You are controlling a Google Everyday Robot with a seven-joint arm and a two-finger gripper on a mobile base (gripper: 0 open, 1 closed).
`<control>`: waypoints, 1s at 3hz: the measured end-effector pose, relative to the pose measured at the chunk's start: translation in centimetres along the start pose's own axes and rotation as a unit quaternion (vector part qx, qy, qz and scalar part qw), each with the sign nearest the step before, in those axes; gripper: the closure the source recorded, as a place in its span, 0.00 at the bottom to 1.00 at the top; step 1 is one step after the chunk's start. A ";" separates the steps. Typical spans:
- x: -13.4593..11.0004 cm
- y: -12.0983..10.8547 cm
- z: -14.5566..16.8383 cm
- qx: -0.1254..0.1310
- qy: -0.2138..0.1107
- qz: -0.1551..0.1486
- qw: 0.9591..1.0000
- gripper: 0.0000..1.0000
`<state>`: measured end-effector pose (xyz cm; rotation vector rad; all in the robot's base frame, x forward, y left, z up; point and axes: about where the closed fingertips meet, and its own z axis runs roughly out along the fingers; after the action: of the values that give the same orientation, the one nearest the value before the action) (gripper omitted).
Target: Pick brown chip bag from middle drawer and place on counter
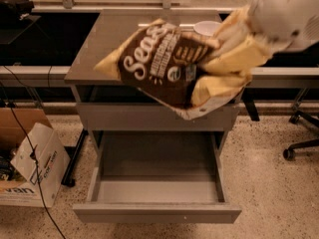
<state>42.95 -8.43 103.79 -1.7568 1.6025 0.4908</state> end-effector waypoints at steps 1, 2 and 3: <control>-4.9 -1.1 -5.8 0.042 0.004 0.026 0.999 1.00; -7.2 -1.9 -8.4 0.074 -0.013 0.022 0.997 1.00; -7.2 -1.9 -8.3 0.074 -0.013 0.022 0.997 1.00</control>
Offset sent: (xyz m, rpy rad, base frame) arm -0.0068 -0.0057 0.0674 0.0121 -0.0156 -0.0843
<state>42.13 -9.24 114.95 -1.6025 1.6197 0.4016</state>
